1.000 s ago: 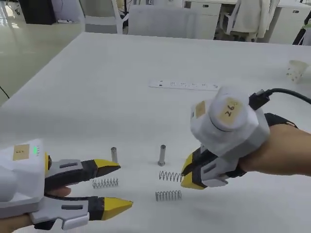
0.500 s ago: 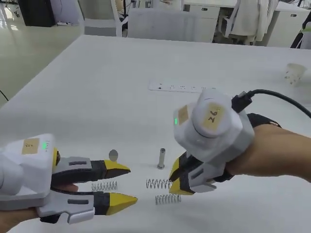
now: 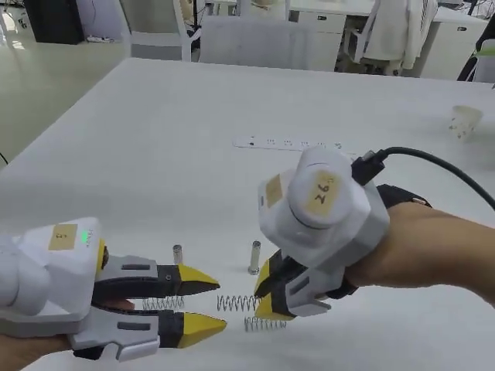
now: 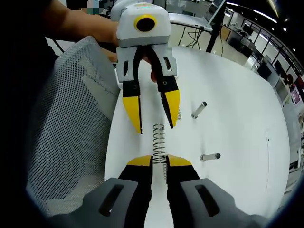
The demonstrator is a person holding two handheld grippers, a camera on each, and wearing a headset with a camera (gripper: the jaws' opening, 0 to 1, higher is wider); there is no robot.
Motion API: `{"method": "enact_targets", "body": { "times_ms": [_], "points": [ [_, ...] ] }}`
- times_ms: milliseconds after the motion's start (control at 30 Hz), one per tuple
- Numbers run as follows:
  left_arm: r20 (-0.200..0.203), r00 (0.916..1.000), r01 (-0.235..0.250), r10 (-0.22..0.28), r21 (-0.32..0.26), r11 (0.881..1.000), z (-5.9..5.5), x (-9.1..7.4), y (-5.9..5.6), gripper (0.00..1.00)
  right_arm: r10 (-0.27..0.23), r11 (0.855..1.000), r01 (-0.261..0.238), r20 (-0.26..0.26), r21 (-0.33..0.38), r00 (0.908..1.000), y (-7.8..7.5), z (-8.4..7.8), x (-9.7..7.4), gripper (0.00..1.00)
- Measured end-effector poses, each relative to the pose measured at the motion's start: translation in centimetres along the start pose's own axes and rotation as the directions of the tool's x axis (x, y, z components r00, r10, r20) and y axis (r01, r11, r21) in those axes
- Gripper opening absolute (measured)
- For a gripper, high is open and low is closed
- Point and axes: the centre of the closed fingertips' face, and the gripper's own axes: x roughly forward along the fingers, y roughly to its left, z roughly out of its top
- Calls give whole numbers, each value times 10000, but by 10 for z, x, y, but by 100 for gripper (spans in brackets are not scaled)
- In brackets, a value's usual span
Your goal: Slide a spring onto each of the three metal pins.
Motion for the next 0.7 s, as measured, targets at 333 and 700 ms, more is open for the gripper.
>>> {"method": "enact_targets", "body": {
  "times_ms": [333,700],
  "points": [
    [96,9999,98,-99,77,9999,0,2,-1,10,40,10000,-39,174,-89,9998,1,7,0,8],
    [72,9999,75,-77,292,9995,0,3,-2,3,15,9997,-12,148,-229,9999,2,6,0,8]
  ]
}}
